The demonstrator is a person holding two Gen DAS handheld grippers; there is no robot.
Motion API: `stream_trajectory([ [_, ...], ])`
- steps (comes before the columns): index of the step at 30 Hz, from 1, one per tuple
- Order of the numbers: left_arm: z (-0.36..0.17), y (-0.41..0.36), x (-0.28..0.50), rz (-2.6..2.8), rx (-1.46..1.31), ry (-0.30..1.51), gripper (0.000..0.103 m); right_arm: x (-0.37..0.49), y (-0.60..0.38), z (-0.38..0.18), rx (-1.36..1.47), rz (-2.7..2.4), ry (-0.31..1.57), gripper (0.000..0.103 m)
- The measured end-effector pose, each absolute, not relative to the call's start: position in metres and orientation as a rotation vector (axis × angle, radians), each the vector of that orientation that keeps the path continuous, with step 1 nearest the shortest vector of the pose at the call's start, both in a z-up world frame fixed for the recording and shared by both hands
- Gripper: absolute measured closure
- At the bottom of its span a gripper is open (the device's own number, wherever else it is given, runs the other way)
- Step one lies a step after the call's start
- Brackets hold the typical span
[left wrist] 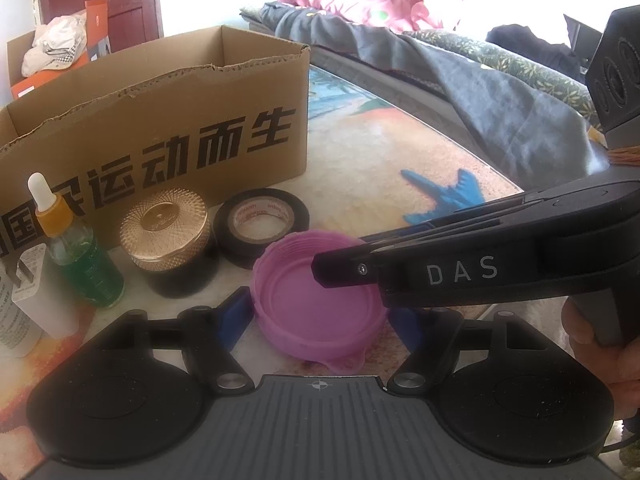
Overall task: Organize rigid objects
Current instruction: 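Grasp the rim of the pink cup with the right gripper, then lift the pink cup with the right gripper and carry it over the box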
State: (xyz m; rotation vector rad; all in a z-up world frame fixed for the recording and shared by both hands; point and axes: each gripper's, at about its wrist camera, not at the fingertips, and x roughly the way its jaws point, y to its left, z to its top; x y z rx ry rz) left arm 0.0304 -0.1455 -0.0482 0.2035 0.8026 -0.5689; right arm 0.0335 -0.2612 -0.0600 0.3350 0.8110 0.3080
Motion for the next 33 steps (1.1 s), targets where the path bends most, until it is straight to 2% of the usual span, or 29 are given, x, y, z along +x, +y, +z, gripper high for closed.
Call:
stream_trajectory([
  [21, -0.032, -0.139, 0.018, -0.567, 0.196, 0.749, 0.030, 0.021, -0.257, -0.045, 0.318, 0.303, 0.770, 0.071],
  [33, -0.009, -0.127, 0.004, -0.546, 0.185, 0.656, 0.030, 0.009, -0.246, -0.016, 0.274, 0.325, 0.694, 0.071],
])
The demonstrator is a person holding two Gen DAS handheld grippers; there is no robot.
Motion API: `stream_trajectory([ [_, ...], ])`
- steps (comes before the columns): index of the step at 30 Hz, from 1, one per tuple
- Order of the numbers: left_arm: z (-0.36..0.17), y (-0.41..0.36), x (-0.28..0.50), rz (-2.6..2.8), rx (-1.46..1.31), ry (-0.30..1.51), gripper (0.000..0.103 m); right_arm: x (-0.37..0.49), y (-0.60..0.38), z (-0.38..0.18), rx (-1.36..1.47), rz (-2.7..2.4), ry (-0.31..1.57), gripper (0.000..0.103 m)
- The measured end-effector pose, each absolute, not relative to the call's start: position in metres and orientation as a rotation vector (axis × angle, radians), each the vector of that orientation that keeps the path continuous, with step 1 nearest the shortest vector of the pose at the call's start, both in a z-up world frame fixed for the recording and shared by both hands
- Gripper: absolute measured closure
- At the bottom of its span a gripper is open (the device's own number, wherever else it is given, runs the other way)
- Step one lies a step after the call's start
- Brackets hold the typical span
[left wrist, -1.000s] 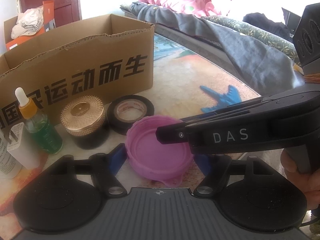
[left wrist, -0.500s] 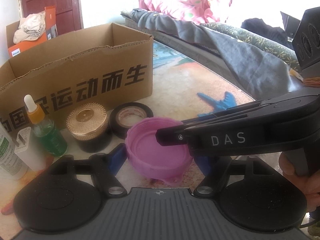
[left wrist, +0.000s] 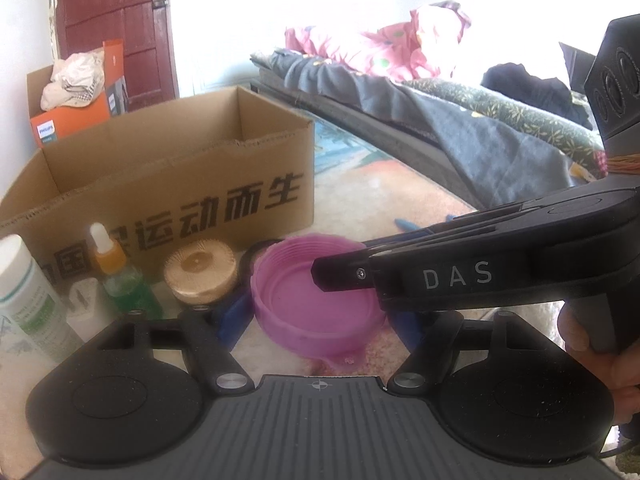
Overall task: Organize rigid objects
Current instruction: 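Lift the pink cup with the right gripper and carry it over the box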
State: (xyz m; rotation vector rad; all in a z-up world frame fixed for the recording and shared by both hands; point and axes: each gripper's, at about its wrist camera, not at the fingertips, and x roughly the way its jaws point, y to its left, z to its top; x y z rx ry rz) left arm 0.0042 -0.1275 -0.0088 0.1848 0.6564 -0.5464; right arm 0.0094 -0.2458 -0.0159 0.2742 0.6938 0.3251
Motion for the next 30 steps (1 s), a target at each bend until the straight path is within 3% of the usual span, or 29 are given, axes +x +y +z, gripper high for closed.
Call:
stream_trajectory([
  [17, 0.070, -0.095, 0.037, -0.464, 0.187, 0.450, 0.030, 0.050, -0.206, 0.071, 0.106, 0.440, 0.495, 0.070],
  [30, 0.086, -0.067, 0.145, -0.393, 0.215, 0.605, 0.030, 0.180, -0.173, 0.091, 0.113, 0.577, 0.654, 0.070],
])
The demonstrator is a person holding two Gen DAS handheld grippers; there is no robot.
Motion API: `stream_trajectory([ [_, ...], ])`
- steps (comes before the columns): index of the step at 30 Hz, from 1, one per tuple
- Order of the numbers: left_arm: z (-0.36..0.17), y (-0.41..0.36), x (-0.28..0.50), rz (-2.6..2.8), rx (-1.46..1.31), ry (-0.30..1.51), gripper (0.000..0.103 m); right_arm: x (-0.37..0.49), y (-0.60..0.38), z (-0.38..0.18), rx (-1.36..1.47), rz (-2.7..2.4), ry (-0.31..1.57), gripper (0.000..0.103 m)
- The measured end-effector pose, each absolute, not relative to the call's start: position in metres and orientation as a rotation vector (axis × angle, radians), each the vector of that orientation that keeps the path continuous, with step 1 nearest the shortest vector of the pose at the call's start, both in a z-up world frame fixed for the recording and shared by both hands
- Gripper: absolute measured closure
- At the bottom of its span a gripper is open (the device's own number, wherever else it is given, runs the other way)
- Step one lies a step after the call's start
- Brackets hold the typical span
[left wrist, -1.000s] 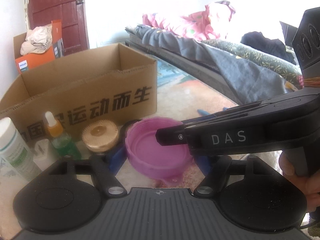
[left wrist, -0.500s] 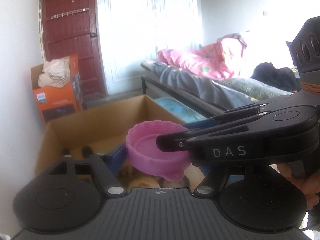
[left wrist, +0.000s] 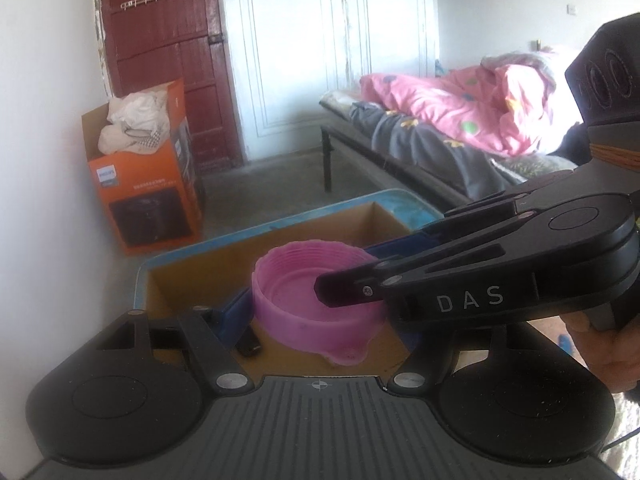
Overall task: Organize rigid objects
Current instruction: 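Lift the pink cup with the right gripper and carry it over the box, then lower the pink cup into the box and open the right gripper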
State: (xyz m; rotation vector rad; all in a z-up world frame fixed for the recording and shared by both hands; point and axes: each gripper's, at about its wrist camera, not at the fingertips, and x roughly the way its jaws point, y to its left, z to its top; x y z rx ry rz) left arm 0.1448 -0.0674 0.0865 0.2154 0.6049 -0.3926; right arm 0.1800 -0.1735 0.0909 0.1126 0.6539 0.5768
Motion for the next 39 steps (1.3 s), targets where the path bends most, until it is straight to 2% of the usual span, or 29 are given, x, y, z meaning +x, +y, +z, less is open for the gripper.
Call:
stream_trajectory([
  [9, 0.038, -0.050, 0.234, -0.380, 0.217, 0.948, 0.030, 0.286, -0.159, 0.022, 0.244, 0.630, 0.999, 0.071],
  [15, 0.010, -0.038, 0.272, -0.366, 0.202, 1.152, 0.030, 0.323, -0.144, -0.020, 0.270, 0.659, 1.184, 0.070],
  [21, -0.008, -0.033, 0.286, -0.353, 0.224, 1.298, 0.028, 0.345, -0.123, -0.050, 0.269, 0.706, 1.368, 0.066],
  [23, -0.011, -0.033, 0.286, -0.365, 0.230, 1.323, 0.025, 0.351, -0.118, -0.060, 0.275, 0.728, 1.438, 0.060],
  [25, -0.012, -0.033, 0.286, -0.382, 0.234, 1.353, 0.020, 0.353, -0.111, -0.066, 0.254, 0.755, 1.492, 0.059],
  [30, -0.010, -0.033, 0.283, -0.395, 0.227, 1.373, 0.019, 0.355, -0.099, -0.069, 0.206, 0.787, 1.528, 0.059],
  [32, -0.007, -0.032, 0.281, -0.393, 0.220, 1.365, 0.018, 0.353, -0.096, -0.070, 0.218, 0.798, 1.532, 0.048],
  [36, 0.003, -0.027, 0.275, -0.384, 0.210, 1.342, 0.017, 0.355, -0.087, -0.069, 0.261, 0.822, 1.524, 0.044],
  [39, 0.009, -0.033, 0.276, -0.381, 0.201, 1.327, 0.016, 0.361, -0.090, -0.071, 0.359, 0.847, 1.510, 0.035],
])
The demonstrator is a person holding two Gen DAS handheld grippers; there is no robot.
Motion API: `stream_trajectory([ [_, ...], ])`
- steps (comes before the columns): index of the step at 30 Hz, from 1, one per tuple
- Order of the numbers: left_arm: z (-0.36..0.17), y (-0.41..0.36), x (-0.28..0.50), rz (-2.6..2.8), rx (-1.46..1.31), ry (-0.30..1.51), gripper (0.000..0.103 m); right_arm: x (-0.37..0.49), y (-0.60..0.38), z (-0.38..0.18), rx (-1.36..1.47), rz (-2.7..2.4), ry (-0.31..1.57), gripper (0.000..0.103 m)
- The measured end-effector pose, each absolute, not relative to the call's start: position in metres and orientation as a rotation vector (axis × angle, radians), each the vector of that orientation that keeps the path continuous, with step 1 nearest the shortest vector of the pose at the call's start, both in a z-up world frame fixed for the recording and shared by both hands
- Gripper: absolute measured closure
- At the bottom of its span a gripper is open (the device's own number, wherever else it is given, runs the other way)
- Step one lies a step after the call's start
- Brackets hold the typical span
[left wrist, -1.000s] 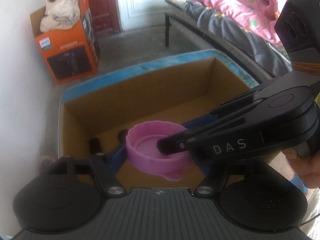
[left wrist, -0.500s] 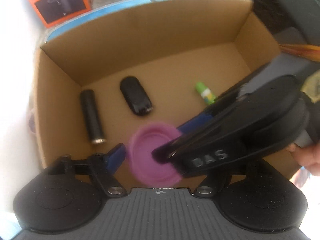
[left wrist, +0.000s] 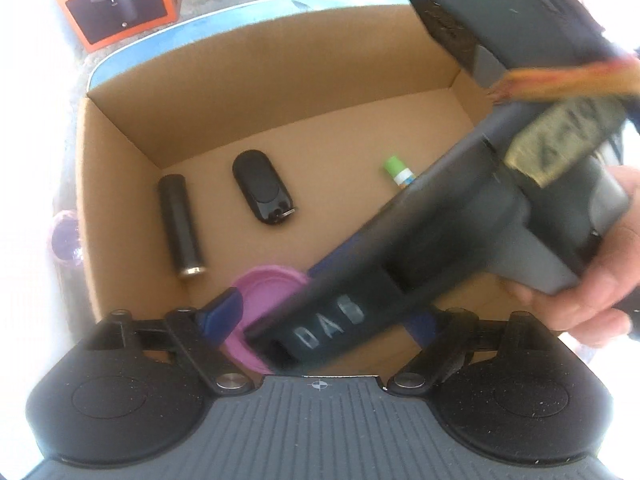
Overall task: Organize rigid objects
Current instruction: 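Lower the pink cup into the box and open the right gripper, then move the right gripper back to the black tape roll on the table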
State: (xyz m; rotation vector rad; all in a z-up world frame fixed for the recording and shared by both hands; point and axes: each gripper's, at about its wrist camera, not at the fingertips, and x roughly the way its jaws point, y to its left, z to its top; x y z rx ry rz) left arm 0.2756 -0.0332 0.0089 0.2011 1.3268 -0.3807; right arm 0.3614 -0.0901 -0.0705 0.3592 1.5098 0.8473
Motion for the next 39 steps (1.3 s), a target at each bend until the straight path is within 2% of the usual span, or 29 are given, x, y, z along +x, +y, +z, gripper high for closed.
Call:
stream_trajectory([
  [5, 0.022, -0.036, 0.267, -0.361, 0.224, 1.256, 0.011, 0.361, -0.096, -0.060, 0.418, 0.851, 1.447, 0.025],
  [12, 0.049, -0.033, 0.241, -0.345, 0.219, 1.113, 0.011, 0.334, -0.135, -0.010, 0.436, 0.782, 1.278, 0.023],
  [17, 0.079, -0.028, 0.203, -0.399, 0.135, 0.987, 0.010, 0.283, -0.182, 0.032, 0.421, 0.714, 1.085, 0.023],
  [23, 0.094, -0.019, 0.140, -0.519, 0.034, 0.825, 0.004, 0.182, -0.269, 0.069, 0.565, 0.668, 0.855, 0.023],
  [27, 0.075, -0.031, 0.101, -0.576, 0.007, 0.743, 0.002, 0.113, -0.315, 0.066, 0.683, 0.613, 0.758, 0.023],
  [32, 0.040, -0.062, 0.065, -0.610, -0.045, 0.745, 0.002, 0.044, -0.350, 0.036, 0.781, 0.487, 0.740, 0.023],
  [39, -0.009, -0.099, 0.046, -0.571, 0.019, 0.752, 0.005, 0.024, -0.341, -0.023, 0.779, 0.346, 0.809, 0.024],
])
